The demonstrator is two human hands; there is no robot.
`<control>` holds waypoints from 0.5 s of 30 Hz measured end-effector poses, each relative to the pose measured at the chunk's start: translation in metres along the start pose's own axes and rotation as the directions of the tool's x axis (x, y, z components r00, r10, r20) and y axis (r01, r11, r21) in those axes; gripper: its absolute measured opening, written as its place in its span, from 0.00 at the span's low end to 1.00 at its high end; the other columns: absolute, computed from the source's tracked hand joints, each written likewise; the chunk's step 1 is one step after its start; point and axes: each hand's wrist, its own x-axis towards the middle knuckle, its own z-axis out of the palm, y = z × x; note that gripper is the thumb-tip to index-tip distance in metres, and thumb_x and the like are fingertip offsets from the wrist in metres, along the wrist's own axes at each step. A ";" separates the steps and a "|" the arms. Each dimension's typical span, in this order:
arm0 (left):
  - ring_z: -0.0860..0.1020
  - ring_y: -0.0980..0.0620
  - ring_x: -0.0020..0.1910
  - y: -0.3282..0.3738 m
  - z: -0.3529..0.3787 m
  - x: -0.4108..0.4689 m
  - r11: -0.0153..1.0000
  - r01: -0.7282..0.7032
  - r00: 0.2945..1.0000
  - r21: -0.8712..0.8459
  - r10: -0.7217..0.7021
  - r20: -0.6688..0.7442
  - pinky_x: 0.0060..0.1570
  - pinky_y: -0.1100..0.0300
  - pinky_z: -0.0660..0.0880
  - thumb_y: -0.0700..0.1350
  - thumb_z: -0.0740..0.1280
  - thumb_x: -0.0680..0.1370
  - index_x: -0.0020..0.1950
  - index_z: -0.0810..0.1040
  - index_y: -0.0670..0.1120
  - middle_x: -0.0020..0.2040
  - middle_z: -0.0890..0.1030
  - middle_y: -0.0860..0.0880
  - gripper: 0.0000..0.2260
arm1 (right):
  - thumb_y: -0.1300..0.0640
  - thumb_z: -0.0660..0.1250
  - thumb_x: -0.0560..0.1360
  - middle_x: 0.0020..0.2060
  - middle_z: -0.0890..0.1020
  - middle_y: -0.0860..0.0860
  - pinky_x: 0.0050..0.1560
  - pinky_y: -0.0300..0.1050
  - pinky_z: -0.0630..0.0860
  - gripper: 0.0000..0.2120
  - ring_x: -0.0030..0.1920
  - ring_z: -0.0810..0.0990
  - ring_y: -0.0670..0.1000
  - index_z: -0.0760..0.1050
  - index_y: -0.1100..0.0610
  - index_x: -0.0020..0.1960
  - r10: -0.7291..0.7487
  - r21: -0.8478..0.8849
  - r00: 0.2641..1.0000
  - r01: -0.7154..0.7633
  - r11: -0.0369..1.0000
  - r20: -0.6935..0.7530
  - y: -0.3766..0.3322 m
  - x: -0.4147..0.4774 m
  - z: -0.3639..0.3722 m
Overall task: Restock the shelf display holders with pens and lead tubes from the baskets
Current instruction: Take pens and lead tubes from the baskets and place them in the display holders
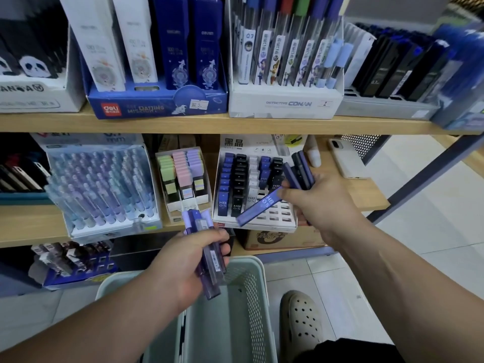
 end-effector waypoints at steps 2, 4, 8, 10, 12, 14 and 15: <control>0.82 0.51 0.29 0.002 -0.002 0.001 1.000 0.017 1.000 0.012 -0.017 -0.015 0.27 0.59 0.79 0.37 0.73 0.75 0.49 0.83 0.41 0.37 0.84 0.44 0.04 | 0.62 0.76 0.72 0.28 0.79 0.46 0.26 0.38 0.68 0.04 0.24 0.70 0.43 0.82 0.55 0.44 -0.136 -0.236 0.988 0.117 0.965 -0.067 -0.004 0.009 -0.009; 0.82 0.51 0.28 0.004 -0.004 0.001 0.999 0.042 0.999 0.011 -0.042 -0.010 0.28 0.59 0.79 0.39 0.73 0.75 0.49 0.83 0.41 0.37 0.84 0.45 0.04 | 0.59 0.75 0.73 0.33 0.80 0.52 0.30 0.41 0.68 0.03 0.29 0.73 0.47 0.81 0.55 0.44 -0.254 -0.406 0.965 0.207 0.890 -0.066 -0.007 0.016 -0.016; 0.81 0.50 0.28 0.006 -0.007 -0.001 0.997 0.072 0.997 -0.021 -0.071 0.029 0.28 0.58 0.79 0.39 0.71 0.76 0.45 0.83 0.42 0.38 0.83 0.44 0.02 | 0.57 0.74 0.73 0.31 0.73 0.44 0.31 0.41 0.64 0.13 0.33 0.72 0.48 0.72 0.47 0.38 -0.397 -0.549 0.917 0.313 0.775 -0.038 -0.009 0.029 -0.015; 0.80 0.49 0.29 0.006 -0.008 -0.001 0.995 0.079 0.995 -0.053 -0.076 0.058 0.28 0.57 0.78 0.39 0.68 0.77 0.42 0.83 0.44 0.39 0.83 0.44 0.05 | 0.56 0.74 0.74 0.31 0.73 0.42 0.31 0.40 0.64 0.11 0.33 0.72 0.48 0.72 0.49 0.40 -0.432 -0.568 0.901 0.346 0.747 -0.020 -0.008 0.035 -0.011; 0.79 0.49 0.30 0.007 -0.010 -0.001 0.994 0.084 0.994 -0.067 -0.079 0.074 0.28 0.57 0.77 0.40 0.65 0.77 0.44 0.83 0.43 0.39 0.82 0.43 0.07 | 0.57 0.73 0.74 0.30 0.73 0.43 0.30 0.39 0.64 0.09 0.33 0.72 0.48 0.74 0.52 0.40 -0.468 -0.576 0.883 0.369 0.730 -0.027 -0.007 0.041 -0.007; 0.79 0.48 0.30 0.009 -0.011 -0.002 0.994 0.086 0.991 -0.072 -0.078 0.105 0.30 0.57 0.77 0.40 0.64 0.75 0.48 0.82 0.41 0.40 0.82 0.43 0.08 | 0.57 0.73 0.75 0.30 0.73 0.43 0.30 0.40 0.66 0.07 0.33 0.72 0.50 0.75 0.54 0.41 -0.492 -0.588 0.870 0.386 0.710 -0.023 -0.006 0.046 -0.004; 0.78 0.48 0.30 0.010 -0.011 -0.002 0.994 0.087 0.989 -0.068 -0.079 0.122 0.30 0.57 0.77 0.40 0.65 0.74 0.49 0.82 0.41 0.40 0.81 0.43 0.08 | 0.58 0.73 0.75 0.30 0.73 0.43 0.31 0.42 0.67 0.06 0.34 0.73 0.51 0.77 0.56 0.41 -0.500 -0.602 0.866 0.393 0.694 -0.012 -0.006 0.048 -0.003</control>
